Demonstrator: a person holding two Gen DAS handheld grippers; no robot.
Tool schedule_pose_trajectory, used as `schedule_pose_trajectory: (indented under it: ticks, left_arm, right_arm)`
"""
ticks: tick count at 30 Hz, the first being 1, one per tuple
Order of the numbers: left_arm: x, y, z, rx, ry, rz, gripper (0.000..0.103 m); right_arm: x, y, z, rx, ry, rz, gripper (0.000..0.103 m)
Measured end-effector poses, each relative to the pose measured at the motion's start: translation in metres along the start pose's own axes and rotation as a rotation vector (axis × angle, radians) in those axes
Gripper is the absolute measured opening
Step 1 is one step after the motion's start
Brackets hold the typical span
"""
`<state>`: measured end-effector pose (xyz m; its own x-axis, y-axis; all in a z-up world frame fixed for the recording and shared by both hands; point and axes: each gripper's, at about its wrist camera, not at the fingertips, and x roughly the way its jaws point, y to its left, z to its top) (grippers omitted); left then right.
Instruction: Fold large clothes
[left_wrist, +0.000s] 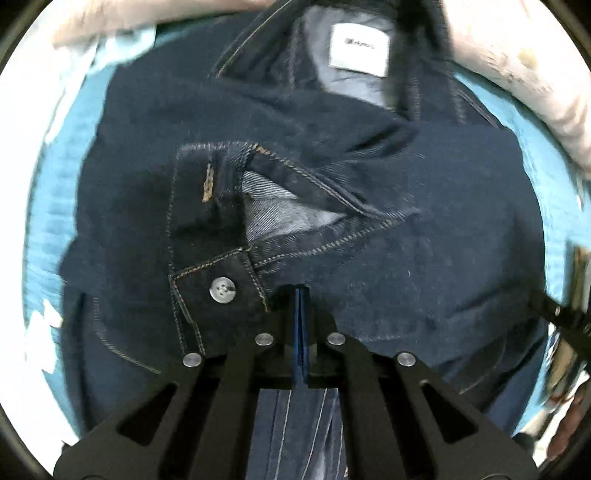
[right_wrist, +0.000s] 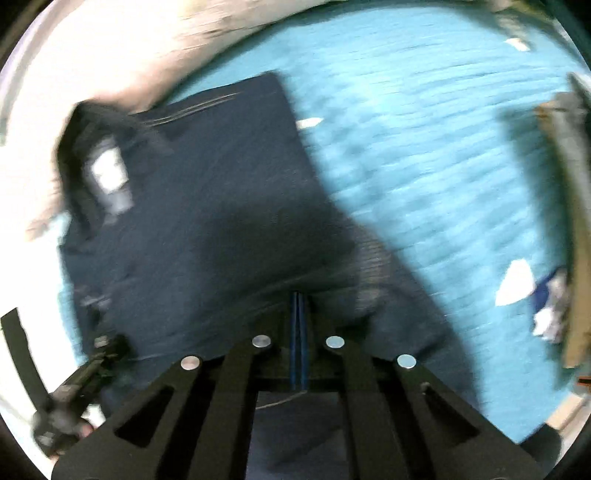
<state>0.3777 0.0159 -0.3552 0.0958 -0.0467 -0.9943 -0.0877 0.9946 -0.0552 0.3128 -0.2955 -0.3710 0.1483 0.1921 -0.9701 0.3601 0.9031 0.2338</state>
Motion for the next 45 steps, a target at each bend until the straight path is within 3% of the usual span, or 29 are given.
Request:
schedule_pose_trajectory:
  ticks: [5, 9, 15, 21, 29, 37, 41, 43, 44, 45]
  left_arm:
    - [-0.003, 0.0, 0.002, -0.025, -0.004, -0.01, 0.003]
    - [-0.026, 0.008, -0.002, -0.04, -0.025, 0.004, 0.003]
    - [-0.062, 0.013, 0.004, -0.072, -0.078, -0.032, 0.003]
    - [-0.09, 0.008, 0.016, -0.06, -0.104, -0.098, 0.004]
    - [-0.057, -0.01, 0.046, -0.091, -0.083, -0.144, 0.004]
    - [-0.016, -0.008, 0.066, -0.098, -0.068, -0.139, 0.003]
    - [-0.01, -0.005, 0.067, -0.084, -0.084, -0.148, 0.002]
    - [-0.019, -0.001, 0.063, -0.039, -0.09, -0.163, 0.002]
    - [-0.026, 0.003, 0.06, -0.027, -0.102, -0.14, 0.003]
    - [-0.028, 0.008, 0.059, -0.029, -0.109, -0.116, 0.003]
  right_arm:
    - [0.02, -0.033, -0.006, 0.07, 0.034, 0.113, 0.0]
    - [-0.004, -0.033, -0.014, 0.089, 0.034, 0.1, 0.004]
    - [-0.048, -0.011, -0.012, 0.042, -0.049, 0.167, 0.006]
    - [-0.055, 0.029, 0.004, -0.035, -0.067, 0.201, 0.006]
    - [-0.028, 0.086, 0.01, -0.131, -0.026, 0.223, 0.006]
    - [0.018, 0.131, 0.021, -0.181, 0.03, 0.251, 0.006]
    - [0.063, 0.134, 0.029, -0.184, 0.073, 0.142, 0.0]
    - [0.061, 0.134, 0.033, -0.205, 0.09, 0.157, 0.0]
    - [0.051, 0.135, 0.036, -0.225, 0.06, 0.117, 0.006]
    - [0.035, 0.135, 0.041, -0.257, -0.014, 0.051, 0.006]
